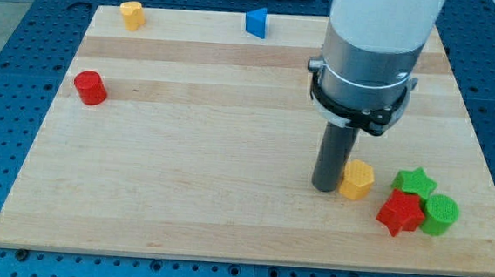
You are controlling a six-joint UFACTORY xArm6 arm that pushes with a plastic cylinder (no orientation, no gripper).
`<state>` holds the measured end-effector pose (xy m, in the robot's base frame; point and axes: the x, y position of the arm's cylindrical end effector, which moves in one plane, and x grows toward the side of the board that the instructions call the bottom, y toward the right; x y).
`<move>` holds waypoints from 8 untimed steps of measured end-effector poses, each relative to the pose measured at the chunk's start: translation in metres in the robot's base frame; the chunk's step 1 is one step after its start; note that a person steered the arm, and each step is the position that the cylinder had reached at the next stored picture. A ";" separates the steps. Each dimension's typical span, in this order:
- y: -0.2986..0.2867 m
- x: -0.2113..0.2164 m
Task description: Move the yellow hexagon above the red star
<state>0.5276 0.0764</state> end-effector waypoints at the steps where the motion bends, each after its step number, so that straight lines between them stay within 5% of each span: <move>1: -0.026 0.000; 2: -0.036 -0.006; 5: 0.085 -0.016; 6: 0.079 -0.017; 8: 0.091 -0.098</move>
